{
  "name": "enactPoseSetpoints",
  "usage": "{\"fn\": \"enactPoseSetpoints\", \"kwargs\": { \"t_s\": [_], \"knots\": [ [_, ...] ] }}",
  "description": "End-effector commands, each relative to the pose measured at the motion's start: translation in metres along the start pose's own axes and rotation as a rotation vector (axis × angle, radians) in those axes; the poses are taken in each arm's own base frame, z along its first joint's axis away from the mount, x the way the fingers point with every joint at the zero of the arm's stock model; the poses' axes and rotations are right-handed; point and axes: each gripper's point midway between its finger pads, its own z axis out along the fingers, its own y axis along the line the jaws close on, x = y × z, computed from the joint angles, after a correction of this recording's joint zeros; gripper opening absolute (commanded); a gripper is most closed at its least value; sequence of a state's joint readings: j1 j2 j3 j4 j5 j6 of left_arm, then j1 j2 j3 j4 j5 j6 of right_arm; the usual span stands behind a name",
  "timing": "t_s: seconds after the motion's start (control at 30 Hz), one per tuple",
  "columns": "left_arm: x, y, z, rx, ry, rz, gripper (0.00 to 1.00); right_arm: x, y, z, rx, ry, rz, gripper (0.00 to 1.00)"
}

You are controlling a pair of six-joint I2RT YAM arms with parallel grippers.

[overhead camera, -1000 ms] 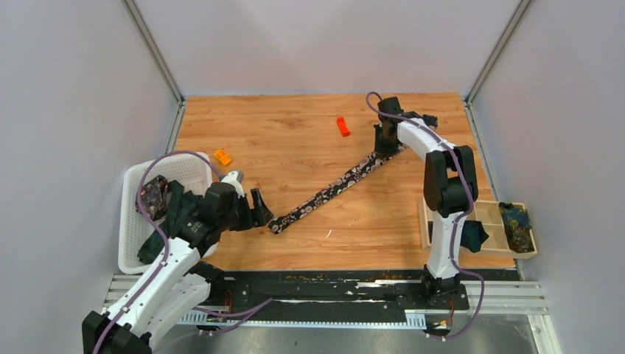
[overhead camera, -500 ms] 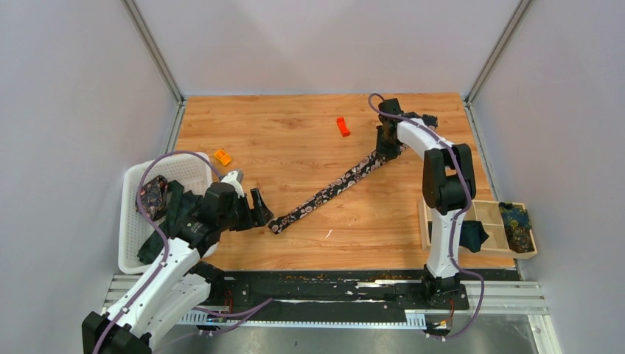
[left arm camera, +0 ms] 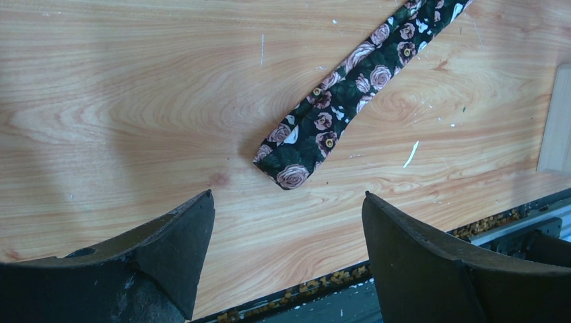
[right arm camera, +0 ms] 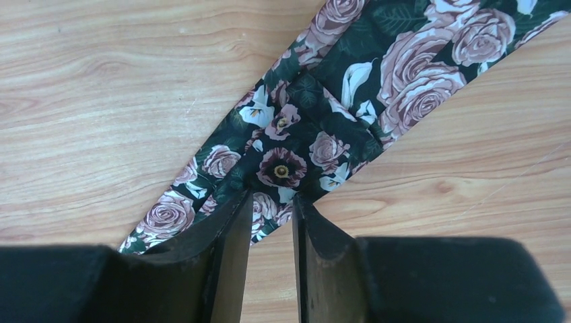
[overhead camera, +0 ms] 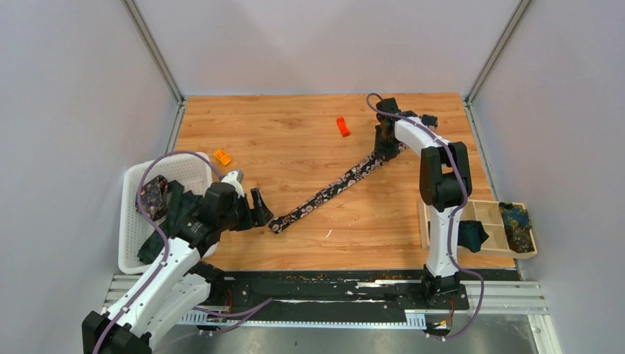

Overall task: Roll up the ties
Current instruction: Flatten out the tie at the center of the board.

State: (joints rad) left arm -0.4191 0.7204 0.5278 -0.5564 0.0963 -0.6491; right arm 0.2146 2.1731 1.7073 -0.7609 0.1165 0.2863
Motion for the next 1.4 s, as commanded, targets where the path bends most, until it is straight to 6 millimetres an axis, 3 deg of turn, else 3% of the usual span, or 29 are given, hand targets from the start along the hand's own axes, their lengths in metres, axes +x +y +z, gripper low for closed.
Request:
{"fn": "enactPoseSetpoints", "kwargs": {
  "t_s": [0.0, 0.4, 0.7, 0.93, 1.17, 1.37],
  "knots": [
    [-0.005, -0.004, 0.002, 0.022, -0.023, 0.016, 0.87, -0.015, -0.001, -0.003, 0.031, -0.035, -0.008, 0.28],
    [-0.004, -0.004, 0.003, 0.024, -0.018, 0.019, 0.87, -0.012, -0.006, 0.004, 0.064, -0.019, -0.014, 0.10],
    [-0.005, -0.006, 0.001, 0.026, -0.017, 0.018, 0.87, -0.031, -0.020, -0.009, 0.109, -0.057, 0.032, 0.10],
    [-0.005, -0.006, 0.000, 0.028, -0.016, 0.017, 0.87, -0.028, -0.023, -0.001, 0.107, -0.047, 0.059, 0.09],
    [-0.002, -0.009, -0.006, 0.037, 0.000, 0.000, 0.86, -0.024, -0.018, 0.008, 0.089, -0.031, 0.070, 0.17],
    [0.006, -0.007, -0.003, 0.041, 0.017, -0.049, 0.85, -0.035, -0.005, -0.015, -0.002, -0.079, 0.068, 0.35]
  ]
}}
